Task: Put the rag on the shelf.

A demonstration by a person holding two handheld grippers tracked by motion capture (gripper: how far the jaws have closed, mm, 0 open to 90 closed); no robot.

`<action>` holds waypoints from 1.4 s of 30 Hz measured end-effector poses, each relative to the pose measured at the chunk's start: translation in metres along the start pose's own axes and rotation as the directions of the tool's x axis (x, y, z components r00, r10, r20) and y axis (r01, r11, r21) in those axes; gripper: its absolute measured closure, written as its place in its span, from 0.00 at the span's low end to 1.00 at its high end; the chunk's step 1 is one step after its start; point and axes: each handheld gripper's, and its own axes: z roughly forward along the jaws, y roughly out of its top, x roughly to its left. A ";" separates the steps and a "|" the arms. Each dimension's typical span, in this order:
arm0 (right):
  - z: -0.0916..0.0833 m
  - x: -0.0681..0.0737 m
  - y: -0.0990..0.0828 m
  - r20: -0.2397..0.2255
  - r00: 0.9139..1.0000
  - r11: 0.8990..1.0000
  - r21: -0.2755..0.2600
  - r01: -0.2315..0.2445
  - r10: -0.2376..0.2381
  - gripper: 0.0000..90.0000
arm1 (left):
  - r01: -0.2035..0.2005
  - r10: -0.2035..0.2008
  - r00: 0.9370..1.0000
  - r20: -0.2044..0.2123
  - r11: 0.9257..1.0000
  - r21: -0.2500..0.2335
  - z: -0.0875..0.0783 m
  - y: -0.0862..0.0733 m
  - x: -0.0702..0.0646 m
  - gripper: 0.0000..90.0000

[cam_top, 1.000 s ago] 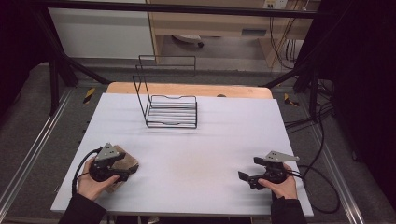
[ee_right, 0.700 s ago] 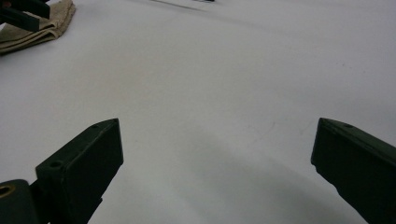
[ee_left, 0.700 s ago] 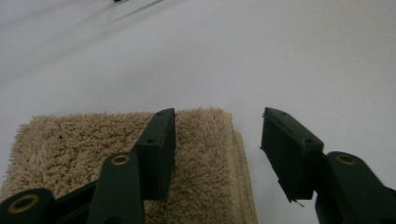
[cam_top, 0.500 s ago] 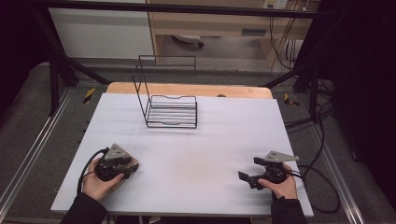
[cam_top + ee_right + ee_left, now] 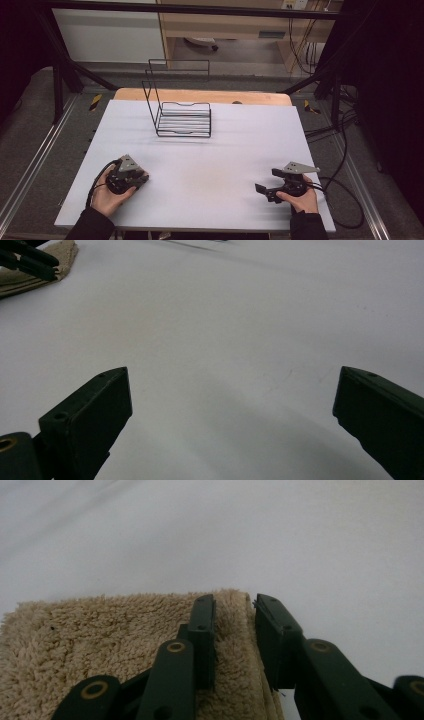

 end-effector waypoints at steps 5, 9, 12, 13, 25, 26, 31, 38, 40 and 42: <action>0.000 0.000 0.000 0.001 1.000 1.000 0.000 0.002 -0.002 0.03 | 0.008 -0.008 1.000 0.003 1.000 0.005 0.001 0.002 0.001 0.90; 0.000 0.000 0.000 0.000 1.000 1.000 -0.002 -0.002 0.002 0.03 | 0.022 -0.022 1.000 0.015 1.000 0.008 0.000 0.003 0.004 0.93; 0.000 0.000 0.000 -0.001 1.000 1.000 -0.003 -0.003 0.003 0.04 | 0.045 -0.045 0.999 0.028 0.999 0.000 -0.001 0.003 0.005 0.94; 0.000 0.000 0.000 -0.003 1.000 1.000 -0.002 -0.004 0.004 0.04 | 0.049 -0.048 0.998 0.030 0.999 -0.007 -0.003 0.004 0.006 0.95; 0.000 0.000 0.000 -0.006 1.000 1.000 -0.003 -0.002 0.002 0.04 | 0.118 -0.113 0.992 0.064 0.989 -0.083 -0.017 0.004 0.008 0.96; 0.000 0.000 0.000 -0.004 1.000 1.000 -0.005 -0.002 0.002 0.04 | 0.105 -0.101 0.993 0.063 0.992 -0.067 -0.014 0.004 0.007 0.96; 0.000 0.001 0.000 -0.005 1.000 1.000 0.002 -0.005 0.005 0.04 | 0.046 -0.045 0.998 0.031 0.999 -0.004 -0.002 0.003 -0.002 0.92; 0.000 0.000 0.000 -0.002 1.000 1.000 -0.003 -0.003 0.003 0.04 | 0.050 -0.050 0.998 0.031 0.999 -0.007 0.004 0.003 -0.005 0.75; 0.000 0.001 0.000 -0.002 1.000 1.000 -0.002 -0.004 0.004 0.04 | 0.059 -0.058 0.998 0.016 0.998 -0.014 0.004 0.001 -0.006 0.78; -0.001 0.001 0.000 -0.001 1.000 1.000 -0.003 -0.004 0.004 0.04 | 0.059 -0.059 0.998 0.001 0.998 -0.016 0.004 0.001 -0.007 0.81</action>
